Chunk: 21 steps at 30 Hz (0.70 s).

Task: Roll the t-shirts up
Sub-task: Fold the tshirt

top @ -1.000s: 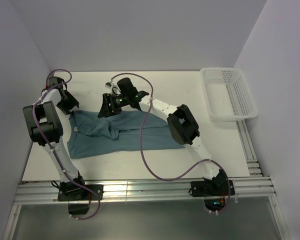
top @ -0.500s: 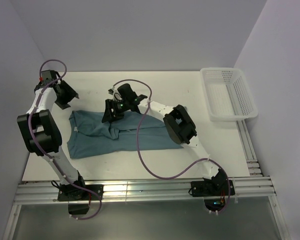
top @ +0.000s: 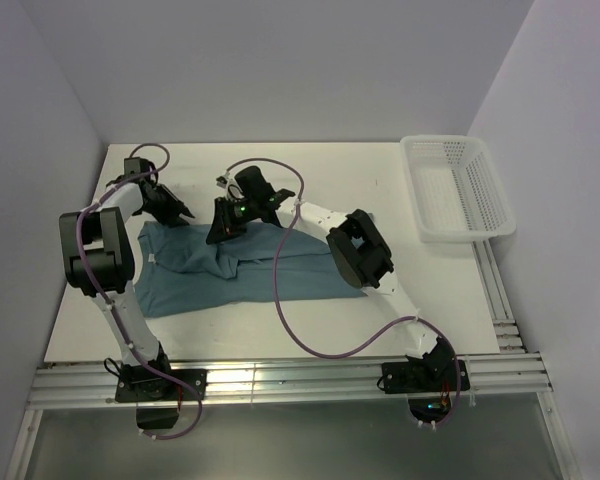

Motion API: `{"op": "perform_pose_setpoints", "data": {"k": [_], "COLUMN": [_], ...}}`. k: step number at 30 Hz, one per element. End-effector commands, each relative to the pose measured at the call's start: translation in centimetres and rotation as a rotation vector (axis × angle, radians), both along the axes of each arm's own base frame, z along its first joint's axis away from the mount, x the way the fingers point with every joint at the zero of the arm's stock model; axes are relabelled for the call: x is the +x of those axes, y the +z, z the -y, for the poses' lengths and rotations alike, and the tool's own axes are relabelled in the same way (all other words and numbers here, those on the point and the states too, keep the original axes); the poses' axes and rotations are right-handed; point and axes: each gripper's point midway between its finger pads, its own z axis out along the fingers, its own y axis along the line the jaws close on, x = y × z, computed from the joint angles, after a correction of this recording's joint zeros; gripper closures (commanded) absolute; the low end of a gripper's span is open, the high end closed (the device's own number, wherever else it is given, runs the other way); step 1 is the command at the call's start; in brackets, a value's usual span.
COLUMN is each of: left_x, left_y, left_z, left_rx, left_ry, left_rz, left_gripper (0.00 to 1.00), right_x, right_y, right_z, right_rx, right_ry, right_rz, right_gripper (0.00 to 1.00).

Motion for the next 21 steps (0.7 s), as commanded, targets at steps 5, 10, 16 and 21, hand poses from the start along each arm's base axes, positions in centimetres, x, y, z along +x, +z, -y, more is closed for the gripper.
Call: {"op": "perform_pose_setpoints", "data": {"k": [5, 10, 16, 21], "left_x": [-0.4, -0.5, -0.3, -0.4], "left_y": [-1.1, -2.1, -2.8, -3.8], "left_z": [0.3, 0.0, -0.2, 0.0], "left_rx": [-0.032, -0.015, 0.007, -0.005], "left_ry": [0.015, 0.018, 0.030, 0.026], "left_rz": [-0.004, -0.018, 0.026, 0.049], "left_gripper": [0.67, 0.68, 0.69, 0.70], "right_x": [0.2, -0.8, -3.0, -6.1], "right_y": [1.5, 2.6, 5.7, 6.2], "right_z": [-0.9, -1.0, -0.6, -0.2], "right_rx": [0.062, 0.090, 0.152, 0.131], "right_ry": [0.024, 0.047, 0.097, 0.159], "right_rz": [0.008, -0.009, -0.025, -0.036], "right_gripper": [0.78, 0.93, 0.97, 0.97]}}
